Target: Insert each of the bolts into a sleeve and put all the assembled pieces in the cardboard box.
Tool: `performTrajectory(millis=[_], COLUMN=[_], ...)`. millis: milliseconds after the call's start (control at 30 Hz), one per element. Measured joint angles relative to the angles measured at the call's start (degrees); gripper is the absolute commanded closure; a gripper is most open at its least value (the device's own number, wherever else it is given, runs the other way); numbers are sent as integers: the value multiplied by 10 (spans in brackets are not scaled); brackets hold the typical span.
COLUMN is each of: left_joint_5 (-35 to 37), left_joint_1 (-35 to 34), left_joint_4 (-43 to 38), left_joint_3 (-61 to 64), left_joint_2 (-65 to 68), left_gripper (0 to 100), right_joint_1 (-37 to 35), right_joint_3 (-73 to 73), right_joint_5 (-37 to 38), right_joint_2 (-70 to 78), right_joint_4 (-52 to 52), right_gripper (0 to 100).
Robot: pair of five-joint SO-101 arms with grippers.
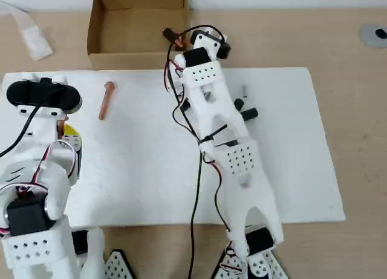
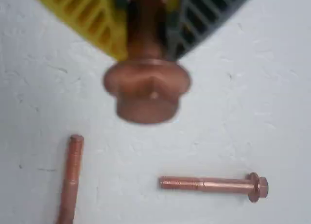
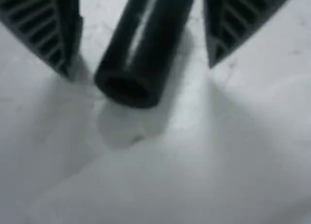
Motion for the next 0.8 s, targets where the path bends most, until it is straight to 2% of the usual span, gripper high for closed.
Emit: performTrajectory(millis=[333,600,800], left_joint_5=[0,0,0], left_joint_1=[0,0,0], left_joint_4=[0,0,0], left_joint_3=[0,0,0], left_joint_2=[0,0,0], left_gripper=[991,991,991], right_joint_1=[0,1,-11], right_joint_3=[0,0,0], right_joint_5=[0,-1,-1], right_joint_2=[0,2,4], right_joint_4=[0,0,0], right_gripper=[797,972,982])
